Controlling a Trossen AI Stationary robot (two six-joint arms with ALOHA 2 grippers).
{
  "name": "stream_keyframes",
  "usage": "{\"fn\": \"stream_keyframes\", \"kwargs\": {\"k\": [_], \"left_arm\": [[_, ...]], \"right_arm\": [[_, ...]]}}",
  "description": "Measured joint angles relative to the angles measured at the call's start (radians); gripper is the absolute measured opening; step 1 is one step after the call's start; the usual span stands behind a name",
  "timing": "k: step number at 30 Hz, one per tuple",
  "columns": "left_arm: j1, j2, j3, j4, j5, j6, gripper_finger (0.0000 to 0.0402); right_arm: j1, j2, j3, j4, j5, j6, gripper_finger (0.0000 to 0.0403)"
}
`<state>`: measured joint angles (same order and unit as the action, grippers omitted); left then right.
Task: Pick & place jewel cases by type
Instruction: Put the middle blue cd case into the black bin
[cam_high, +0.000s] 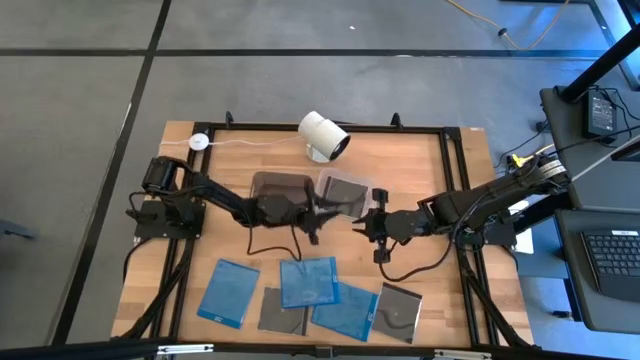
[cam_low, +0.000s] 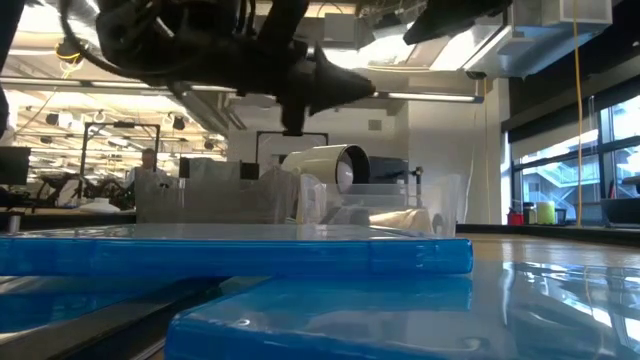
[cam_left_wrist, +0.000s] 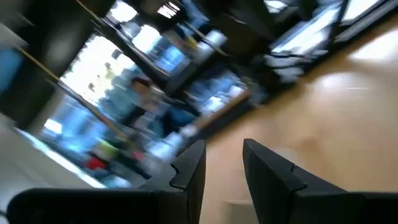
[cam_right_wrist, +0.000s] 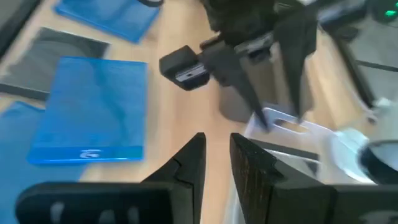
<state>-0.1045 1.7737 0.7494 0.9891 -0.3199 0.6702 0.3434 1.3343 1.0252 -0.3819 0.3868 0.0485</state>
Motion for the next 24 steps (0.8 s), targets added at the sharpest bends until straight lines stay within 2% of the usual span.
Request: {"fn": "stream_keyframes", "kwargs": {"k": [3, 7, 14, 18, 20, 24], "left_arm": [[-0.038, -0.018, 0.000, -0.134, 0.006, -0.139, 0.0104], [-0.072, -0.086, 0.000, -0.321, 0.100, -0.328, 0.0105], [-0.091, -0.246, 0.000, -0.553, 0.450, -0.668, 0.0103], [-0.092, -0.280, 0.000, -0.611, 0.641, -0.814, 0.0102], [-0.101, -0.280, 0.000, -0.611, 0.693, -0.862, 0.0103], [-0.136, -0.268, -0.001, -0.649, 0.702, -0.875, 0.0104]], "right_arm": [[0.000, 0.027, 0.000, 0.002, -0.012, 0.001, 0.0078], [-0.002, 0.079, 0.000, 0.021, -0.016, -0.001, 0.0078], [-0.002, 0.169, 0.000, 0.031, -0.052, -0.050, 0.0078], [-0.008, 0.229, 0.000, 0.113, -0.078, 0.043, 0.0078], [-0.023, 0.257, 0.000, 0.179, -0.151, 0.113, 0.0078], [-0.053, 0.316, 0.000, 0.271, -0.356, 0.222, 0.0078]]}}
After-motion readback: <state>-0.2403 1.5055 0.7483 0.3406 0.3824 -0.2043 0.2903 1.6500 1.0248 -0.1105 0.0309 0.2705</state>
